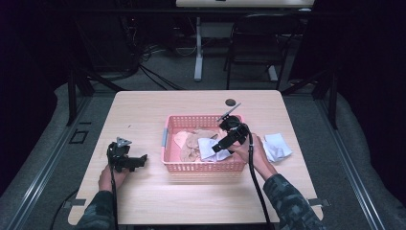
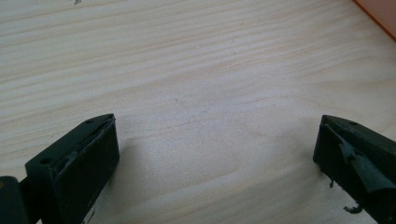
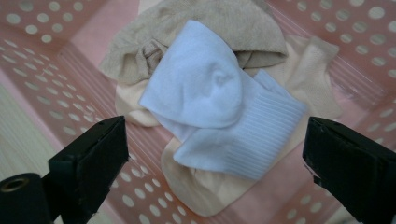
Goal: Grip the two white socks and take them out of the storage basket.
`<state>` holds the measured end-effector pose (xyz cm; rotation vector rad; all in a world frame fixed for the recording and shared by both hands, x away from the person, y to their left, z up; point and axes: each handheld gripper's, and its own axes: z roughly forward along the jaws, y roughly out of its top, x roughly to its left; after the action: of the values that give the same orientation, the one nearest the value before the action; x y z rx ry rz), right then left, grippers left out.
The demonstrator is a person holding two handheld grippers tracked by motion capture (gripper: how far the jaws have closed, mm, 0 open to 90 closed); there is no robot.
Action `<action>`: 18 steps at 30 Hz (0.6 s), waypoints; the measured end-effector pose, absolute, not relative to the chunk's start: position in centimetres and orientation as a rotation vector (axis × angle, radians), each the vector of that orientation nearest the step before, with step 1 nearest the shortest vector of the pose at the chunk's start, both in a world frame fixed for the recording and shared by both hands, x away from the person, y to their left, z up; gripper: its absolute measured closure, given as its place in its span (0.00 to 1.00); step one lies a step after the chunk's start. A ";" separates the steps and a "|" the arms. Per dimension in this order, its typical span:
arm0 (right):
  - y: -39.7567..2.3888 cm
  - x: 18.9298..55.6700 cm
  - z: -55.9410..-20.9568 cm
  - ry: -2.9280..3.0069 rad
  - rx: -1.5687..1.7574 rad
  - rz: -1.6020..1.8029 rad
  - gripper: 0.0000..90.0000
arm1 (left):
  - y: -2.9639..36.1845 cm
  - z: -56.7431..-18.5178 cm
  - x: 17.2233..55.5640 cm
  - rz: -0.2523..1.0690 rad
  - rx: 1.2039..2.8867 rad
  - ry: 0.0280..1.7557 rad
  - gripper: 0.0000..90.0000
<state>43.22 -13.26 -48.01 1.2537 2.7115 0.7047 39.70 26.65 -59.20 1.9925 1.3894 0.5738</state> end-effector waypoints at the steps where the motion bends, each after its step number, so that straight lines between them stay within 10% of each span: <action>1: -13.3 43.4 -48.2 2.717 1.247 0.699 0.10 | 26.7 -59.2 39.7 0.574 1.993 1.389 0.00; 18: -12.1 44.5 -51.7 2.711 1.327 0.595 0.33 | 26.7 -59.2 39.7 0.574 1.994 1.388 0.00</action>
<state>44.46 -12.08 -51.67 1.3270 2.7105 0.5953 39.70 26.66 -59.20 1.9936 1.3884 0.5736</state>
